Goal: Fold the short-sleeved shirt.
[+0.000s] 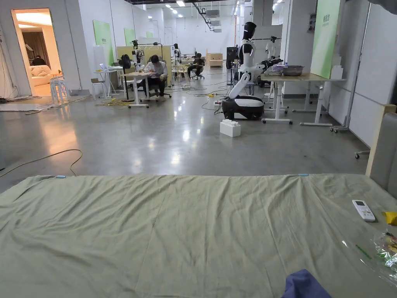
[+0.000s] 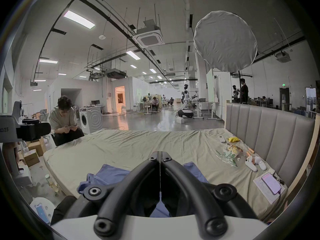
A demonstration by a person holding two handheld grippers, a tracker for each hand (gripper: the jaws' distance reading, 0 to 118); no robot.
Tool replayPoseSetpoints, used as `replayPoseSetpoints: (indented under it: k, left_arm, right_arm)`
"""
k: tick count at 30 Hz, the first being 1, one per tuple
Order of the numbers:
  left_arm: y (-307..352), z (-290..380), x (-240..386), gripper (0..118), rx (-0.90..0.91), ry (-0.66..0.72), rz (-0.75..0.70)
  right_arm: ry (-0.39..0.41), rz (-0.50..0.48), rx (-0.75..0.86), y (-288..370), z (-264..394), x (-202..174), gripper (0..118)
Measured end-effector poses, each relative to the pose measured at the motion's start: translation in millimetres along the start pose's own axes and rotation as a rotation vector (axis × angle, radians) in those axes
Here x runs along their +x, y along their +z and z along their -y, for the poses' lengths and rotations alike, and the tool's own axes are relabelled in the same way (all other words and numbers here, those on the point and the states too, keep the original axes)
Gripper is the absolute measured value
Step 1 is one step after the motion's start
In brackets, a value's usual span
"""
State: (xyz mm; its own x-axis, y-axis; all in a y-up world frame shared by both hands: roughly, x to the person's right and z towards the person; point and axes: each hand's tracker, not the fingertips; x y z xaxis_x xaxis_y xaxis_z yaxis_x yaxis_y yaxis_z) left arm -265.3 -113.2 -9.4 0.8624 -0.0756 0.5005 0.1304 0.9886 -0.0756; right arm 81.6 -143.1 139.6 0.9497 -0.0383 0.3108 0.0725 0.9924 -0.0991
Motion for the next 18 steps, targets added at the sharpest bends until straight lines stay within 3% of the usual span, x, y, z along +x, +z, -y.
replayPoseSetpoints:
  k: [18]
  left_arm:
    - [-14, 6, -12, 0, -0.036, 0.082, 0.039]
  right_arm:
    - [0.000, 0.018, -0.012, -12, 5, -2, 0]
